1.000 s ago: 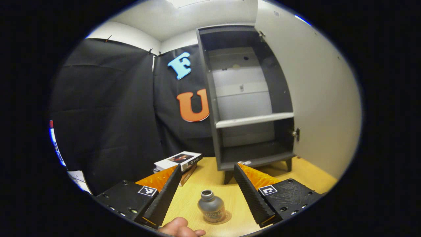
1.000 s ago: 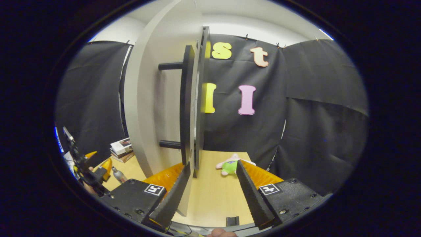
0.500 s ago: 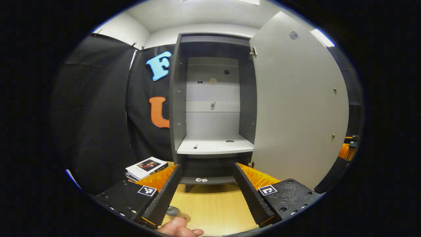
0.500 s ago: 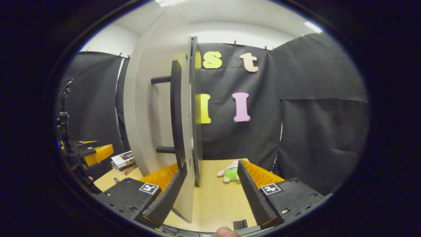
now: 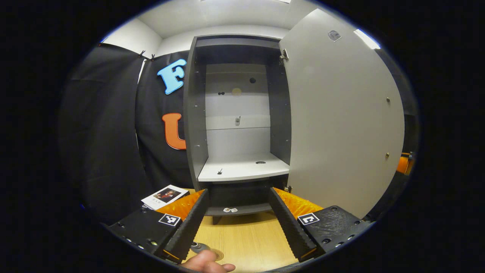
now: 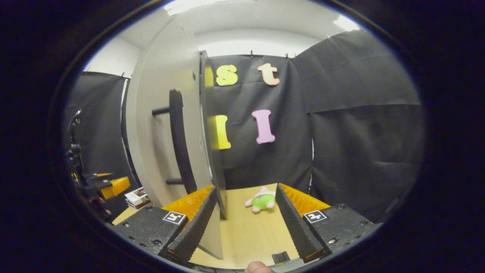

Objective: Open the cabinet door with the right hand, grasp the bottle in the cabinet with the left hand and place it on the coaster, then close the cabinet door with the right hand.

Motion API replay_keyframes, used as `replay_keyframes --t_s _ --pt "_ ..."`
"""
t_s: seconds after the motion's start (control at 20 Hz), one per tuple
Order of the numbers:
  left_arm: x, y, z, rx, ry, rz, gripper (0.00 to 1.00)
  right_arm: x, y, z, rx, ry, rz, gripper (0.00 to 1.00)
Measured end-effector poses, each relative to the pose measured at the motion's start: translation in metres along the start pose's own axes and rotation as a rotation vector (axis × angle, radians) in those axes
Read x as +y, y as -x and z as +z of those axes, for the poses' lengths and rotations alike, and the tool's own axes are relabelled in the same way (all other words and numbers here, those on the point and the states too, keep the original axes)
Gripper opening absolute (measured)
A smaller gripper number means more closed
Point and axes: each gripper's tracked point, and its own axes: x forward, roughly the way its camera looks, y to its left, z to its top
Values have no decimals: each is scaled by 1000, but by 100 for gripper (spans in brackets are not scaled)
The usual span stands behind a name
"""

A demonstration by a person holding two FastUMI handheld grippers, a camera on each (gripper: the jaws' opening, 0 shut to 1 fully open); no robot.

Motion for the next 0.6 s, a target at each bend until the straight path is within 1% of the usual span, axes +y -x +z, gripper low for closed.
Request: replay_keyframes --t_s 0.05,0.1,0.15,0.2,0.25,0.35,0.4,0.6 --pt "3 0 -2 3 -3 1 96 -3 6 8 -36 23 -18 95" --pt "8 0 -3 -2 -3 9 96 -1 7 16 -79 46 -34 97" --pt "12 -1 -5 -4 2 14 96 1 9 24 -118 60 -50 97" --pt "17 -2 -11 2 10 15 96 2 8 27 -129 57 -64 92" --pt "21 -2 -14 9 17 16 96 5 6 24 -120 46 -67 92" --pt "34 0 -17 12 30 31 96 14 2 19 -104 -12 -53 92" --pt "41 1 -19 13 38 37 96 20 -2 17 -98 -36 -39 96" --pt "69 6 -32 33 65 60 96 49 -2 12 -85 -49 19 97"
